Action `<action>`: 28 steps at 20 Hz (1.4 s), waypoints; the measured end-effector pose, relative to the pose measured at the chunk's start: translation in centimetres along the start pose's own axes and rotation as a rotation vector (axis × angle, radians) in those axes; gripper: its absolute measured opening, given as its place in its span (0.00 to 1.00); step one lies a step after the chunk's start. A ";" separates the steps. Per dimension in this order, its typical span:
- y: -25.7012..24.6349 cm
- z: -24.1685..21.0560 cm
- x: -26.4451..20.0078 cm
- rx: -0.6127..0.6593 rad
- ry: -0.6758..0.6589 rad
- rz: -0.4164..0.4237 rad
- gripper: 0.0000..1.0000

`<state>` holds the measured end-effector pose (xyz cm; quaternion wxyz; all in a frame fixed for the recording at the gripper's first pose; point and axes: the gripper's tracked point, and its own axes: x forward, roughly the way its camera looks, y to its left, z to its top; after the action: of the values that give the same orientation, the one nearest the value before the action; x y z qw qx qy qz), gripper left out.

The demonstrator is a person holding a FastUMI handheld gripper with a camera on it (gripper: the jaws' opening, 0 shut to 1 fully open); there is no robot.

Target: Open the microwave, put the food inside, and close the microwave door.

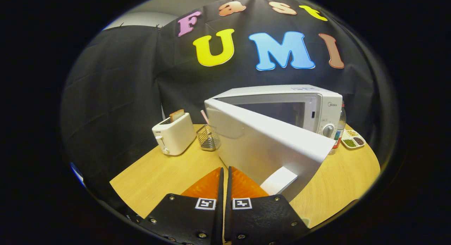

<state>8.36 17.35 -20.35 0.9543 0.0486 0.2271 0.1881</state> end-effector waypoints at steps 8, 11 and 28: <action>-5.9 1.8 2.6 0.035 -0.016 -0.099 0.03; -8.0 2.6 3.8 0.052 -0.023 -0.128 0.03; -15.7 6.1 11.1 0.096 -0.039 -0.200 0.03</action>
<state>25.60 7.01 -22.37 0.9691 0.0751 0.2211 0.0798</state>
